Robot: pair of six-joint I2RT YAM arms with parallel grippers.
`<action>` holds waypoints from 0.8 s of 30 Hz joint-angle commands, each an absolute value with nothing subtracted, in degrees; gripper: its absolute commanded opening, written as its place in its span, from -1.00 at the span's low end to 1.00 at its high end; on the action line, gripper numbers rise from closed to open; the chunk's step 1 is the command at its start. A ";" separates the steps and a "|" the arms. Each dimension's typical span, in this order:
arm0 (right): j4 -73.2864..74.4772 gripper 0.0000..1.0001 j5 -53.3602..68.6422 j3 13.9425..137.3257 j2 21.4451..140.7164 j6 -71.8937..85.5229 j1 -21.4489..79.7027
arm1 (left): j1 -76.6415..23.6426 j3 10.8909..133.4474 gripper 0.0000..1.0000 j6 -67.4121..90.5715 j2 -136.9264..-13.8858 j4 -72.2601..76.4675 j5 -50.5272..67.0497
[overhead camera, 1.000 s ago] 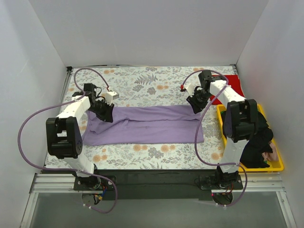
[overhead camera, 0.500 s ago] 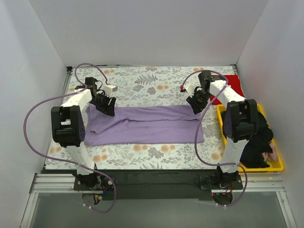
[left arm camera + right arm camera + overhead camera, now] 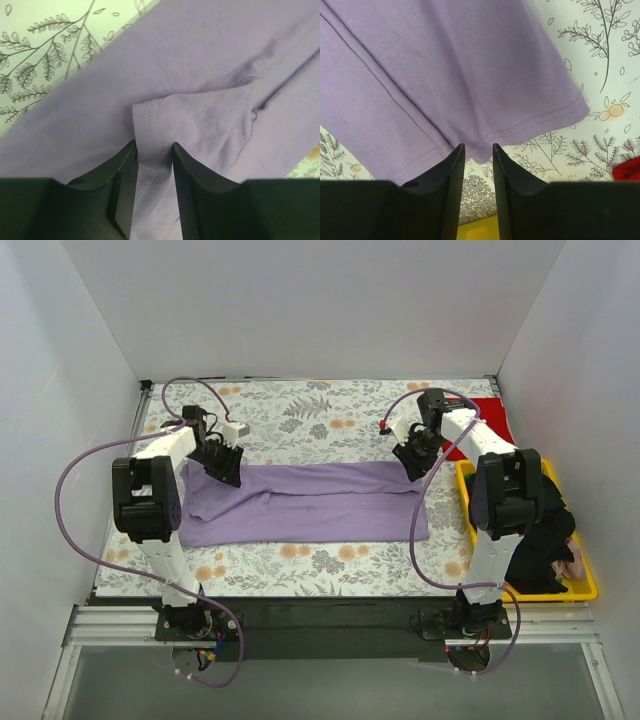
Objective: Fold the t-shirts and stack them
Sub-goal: Fold the tshirt
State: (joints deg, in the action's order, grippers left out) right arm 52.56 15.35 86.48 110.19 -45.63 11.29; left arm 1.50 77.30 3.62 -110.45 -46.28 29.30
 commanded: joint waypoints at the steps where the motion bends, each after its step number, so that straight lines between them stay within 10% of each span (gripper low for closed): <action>1: 53.53 -0.31 15.65 87.89 110.13 -46.23 11.51 | 1.06 75.95 -0.38 1.06 -103.20 -48.51 34.54; 6: 53.53 -0.31 15.64 87.98 110.21 -46.32 11.51 | -0.95 72.08 -1.00 -0.52 -98.98 -52.55 35.94; 12: 53.53 -0.31 15.56 88.15 110.30 -46.32 11.51 | -4.39 65.40 -1.00 -1.50 -94.66 -54.67 36.56; 24: 53.70 -0.31 15.29 88.24 110.83 -46.23 11.60 | -11.87 57.48 -0.22 4.30 -85.44 -52.21 30.69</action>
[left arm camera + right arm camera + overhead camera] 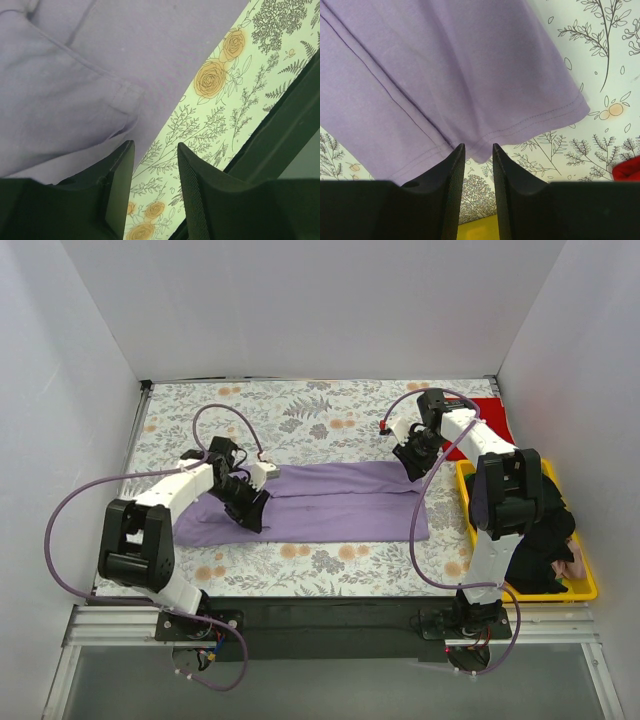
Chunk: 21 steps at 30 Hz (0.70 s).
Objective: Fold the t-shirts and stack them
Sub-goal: Fold the tshirt
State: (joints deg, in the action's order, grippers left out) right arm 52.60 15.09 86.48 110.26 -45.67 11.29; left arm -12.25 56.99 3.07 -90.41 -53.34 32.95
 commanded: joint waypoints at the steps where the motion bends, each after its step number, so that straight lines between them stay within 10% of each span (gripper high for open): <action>1: 53.70 -0.31 15.47 88.33 110.92 -46.32 11.60 | -11.43 58.18 -0.22 4.39 -84.39 -52.21 30.76; 21: 53.70 -0.33 15.21 87.45 111.27 -45.62 11.69 | 5.71 61.01 -0.28 0.53 -95.72 -54.68 22.08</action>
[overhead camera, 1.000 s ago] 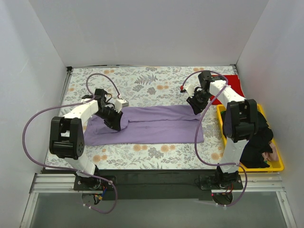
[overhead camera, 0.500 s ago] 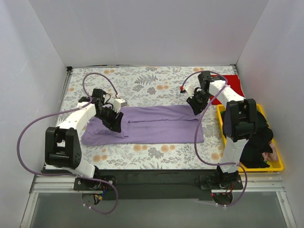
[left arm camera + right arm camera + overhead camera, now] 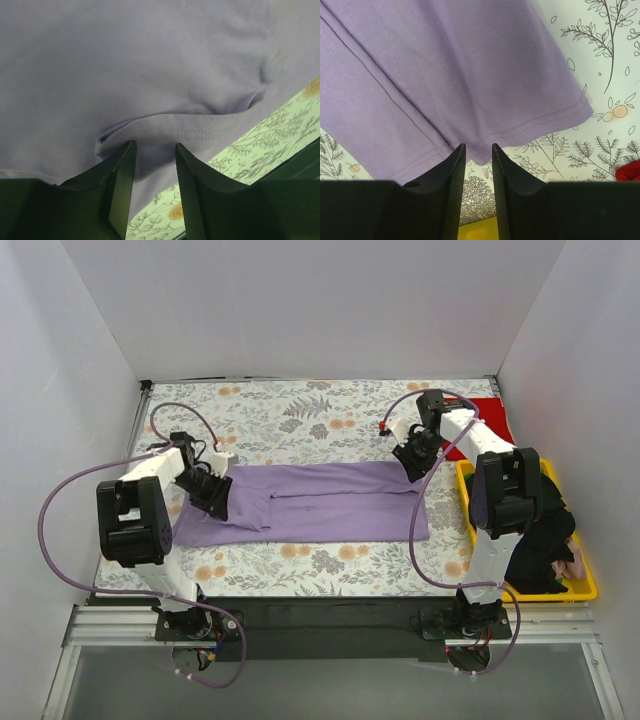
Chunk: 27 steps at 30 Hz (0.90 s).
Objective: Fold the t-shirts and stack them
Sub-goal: Fold the tshirt
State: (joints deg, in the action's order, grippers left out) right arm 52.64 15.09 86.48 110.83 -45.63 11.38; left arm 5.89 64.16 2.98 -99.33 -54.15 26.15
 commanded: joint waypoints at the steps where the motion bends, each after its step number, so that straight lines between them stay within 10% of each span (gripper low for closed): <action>1: 53.70 -0.33 15.03 87.45 111.36 -45.62 11.78 | 5.71 58.91 -0.29 0.27 -94.93 -54.49 21.10; 12: 53.53 -0.35 14.77 95.53 114.42 -41.75 11.51 | 12.56 77.68 -0.10 7.20 -97.11 -53.36 31.82; 27: 51.86 -0.35 11.69 101.34 122.43 -39.64 11.51 | 14.77 85.87 -0.03 19.42 -111.44 -41.59 18.02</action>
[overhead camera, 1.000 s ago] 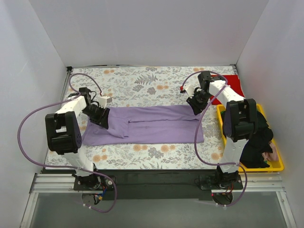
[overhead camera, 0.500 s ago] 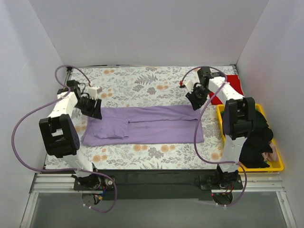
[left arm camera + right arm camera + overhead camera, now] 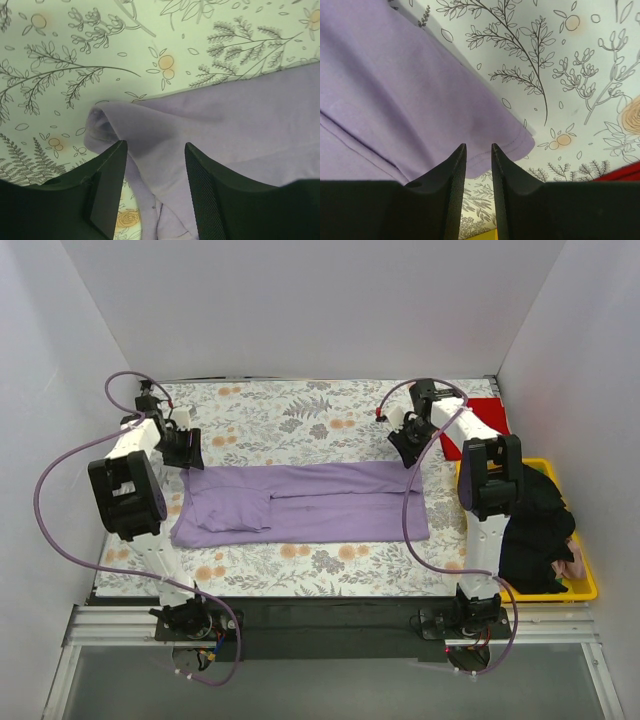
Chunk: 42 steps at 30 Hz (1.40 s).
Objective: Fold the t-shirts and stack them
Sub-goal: Fold the tshirt
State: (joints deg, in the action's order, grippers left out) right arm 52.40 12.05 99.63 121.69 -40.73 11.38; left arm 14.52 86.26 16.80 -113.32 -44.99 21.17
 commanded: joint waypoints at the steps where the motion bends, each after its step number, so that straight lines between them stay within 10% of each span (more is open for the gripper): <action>1: 51.51 -0.35 11.52 100.99 122.61 -39.38 11.51 | 14.85 85.26 -0.04 19.86 -111.88 -40.96 17.41; 17: 49.31 -0.35 8.97 98.00 124.45 -39.11 11.78 | 14.77 87.10 -0.09 23.64 -116.89 -38.50 14.85; 25: 47.90 -0.36 4.76 96.68 124.54 -37.44 11.87 | 15.55 84.74 -1.00 25.22 -115.40 -36.74 13.46; 37: 46.76 -0.32 2.46 94.57 123.40 -34.63 12.22 | 18.81 79.71 -1.00 26.81 -113.81 -29.62 9.40; 42: 47.02 -0.24 6.93 95.88 119.63 -35.07 12.83 | 18.72 81.57 -0.39 25.67 -110.58 -31.82 17.31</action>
